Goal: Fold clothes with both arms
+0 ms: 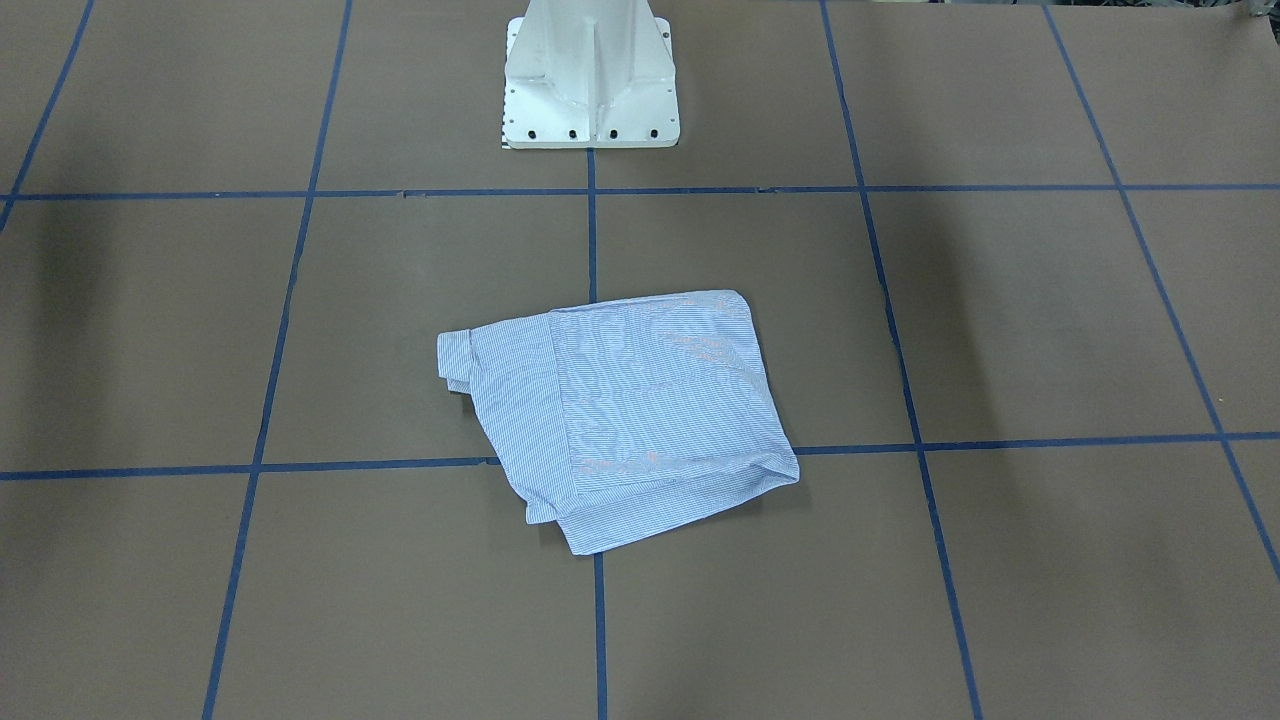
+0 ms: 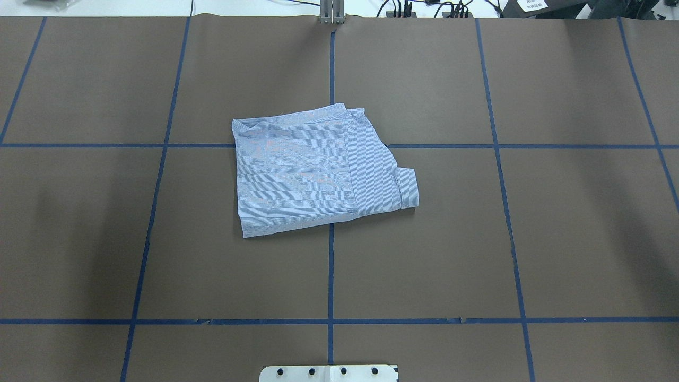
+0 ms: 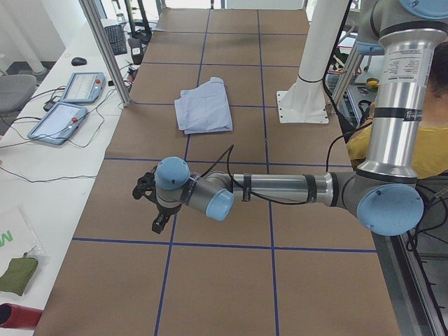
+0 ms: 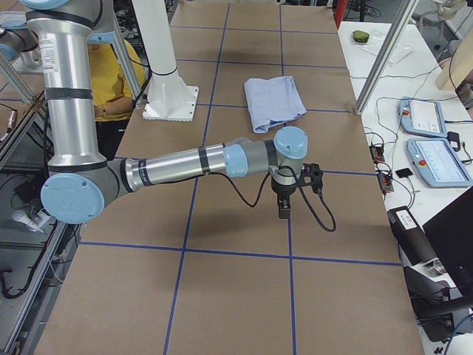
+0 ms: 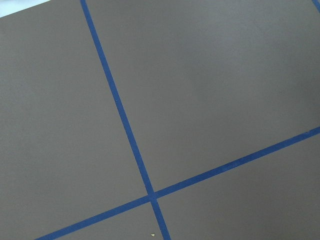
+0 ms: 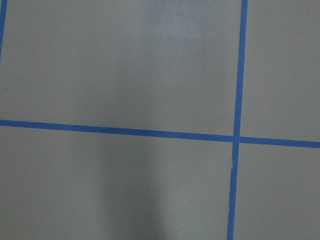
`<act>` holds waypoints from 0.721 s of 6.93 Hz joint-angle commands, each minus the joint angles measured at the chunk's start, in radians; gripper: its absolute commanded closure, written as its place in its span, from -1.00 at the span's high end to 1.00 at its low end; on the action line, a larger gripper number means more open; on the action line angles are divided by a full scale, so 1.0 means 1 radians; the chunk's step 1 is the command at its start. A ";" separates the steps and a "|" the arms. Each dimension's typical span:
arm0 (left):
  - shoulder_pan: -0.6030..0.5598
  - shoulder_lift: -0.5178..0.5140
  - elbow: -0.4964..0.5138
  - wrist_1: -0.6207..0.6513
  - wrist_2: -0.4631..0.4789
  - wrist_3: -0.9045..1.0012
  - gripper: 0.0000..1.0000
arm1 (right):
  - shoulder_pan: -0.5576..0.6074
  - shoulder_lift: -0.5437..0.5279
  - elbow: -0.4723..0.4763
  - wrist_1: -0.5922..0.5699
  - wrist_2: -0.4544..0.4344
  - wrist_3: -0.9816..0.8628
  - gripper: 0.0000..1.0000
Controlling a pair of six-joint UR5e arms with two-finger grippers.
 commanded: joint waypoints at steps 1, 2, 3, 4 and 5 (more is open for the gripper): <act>0.000 0.001 -0.004 -0.002 0.000 -0.007 0.99 | -0.003 0.002 -0.004 0.002 -0.023 -0.001 1.00; -0.002 0.004 -0.018 -0.002 -0.004 -0.005 1.00 | -0.009 0.008 -0.002 0.002 -0.021 0.000 1.00; -0.002 0.006 -0.009 -0.002 0.002 0.001 1.00 | -0.008 0.008 -0.004 0.000 -0.021 0.000 1.00; -0.002 0.006 -0.015 -0.002 -0.004 0.006 1.00 | -0.008 -0.017 -0.008 0.009 -0.023 -0.005 1.00; -0.017 0.044 -0.097 0.001 -0.009 0.006 1.00 | -0.006 -0.084 0.036 0.012 -0.025 -0.012 1.00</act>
